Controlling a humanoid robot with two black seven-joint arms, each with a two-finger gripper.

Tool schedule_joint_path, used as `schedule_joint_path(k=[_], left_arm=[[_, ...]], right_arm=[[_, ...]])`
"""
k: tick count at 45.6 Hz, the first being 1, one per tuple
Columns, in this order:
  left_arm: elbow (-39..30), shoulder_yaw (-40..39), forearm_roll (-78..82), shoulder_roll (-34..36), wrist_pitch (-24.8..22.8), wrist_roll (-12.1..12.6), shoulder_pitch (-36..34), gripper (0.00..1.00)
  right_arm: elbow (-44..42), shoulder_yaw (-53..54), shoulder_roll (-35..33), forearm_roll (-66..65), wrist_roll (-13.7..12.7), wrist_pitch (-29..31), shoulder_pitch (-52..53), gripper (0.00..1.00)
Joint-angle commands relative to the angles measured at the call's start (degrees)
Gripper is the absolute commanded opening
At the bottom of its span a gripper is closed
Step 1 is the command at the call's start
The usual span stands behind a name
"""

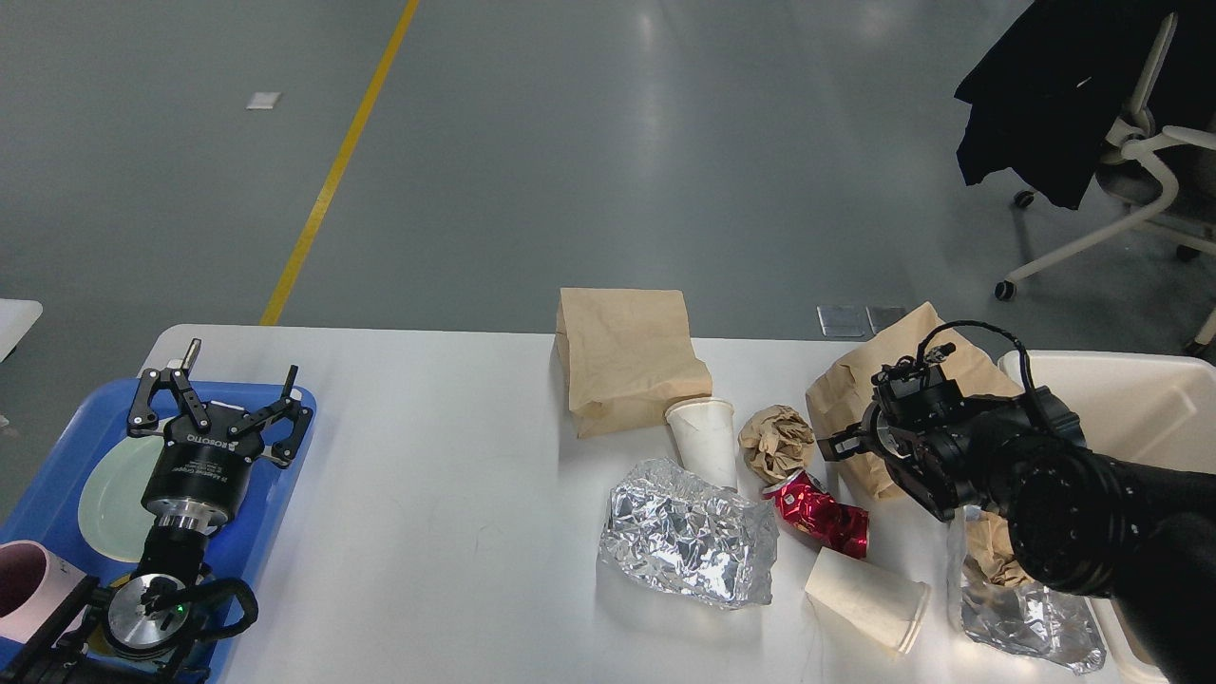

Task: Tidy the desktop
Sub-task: 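Lower the right gripper onto the brown paper bag and grasp it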

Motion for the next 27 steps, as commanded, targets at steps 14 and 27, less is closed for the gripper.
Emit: schedule_joint_path(k=[14, 27], left_arm=[[0.0, 0.0, 0.0, 0.0, 0.0, 0.0, -0.1, 0.97], [0.0, 0.0, 0.0, 0.0, 0.0, 0.0, -0.1, 0.97]], right_arm=[[-0.1, 2.0, 0.2, 0.5, -0.1, -6.2, -3.1, 0.91], [-0.2, 2.0, 0.2, 0.7, -0.1, -6.5, -4.6, 0.54]])
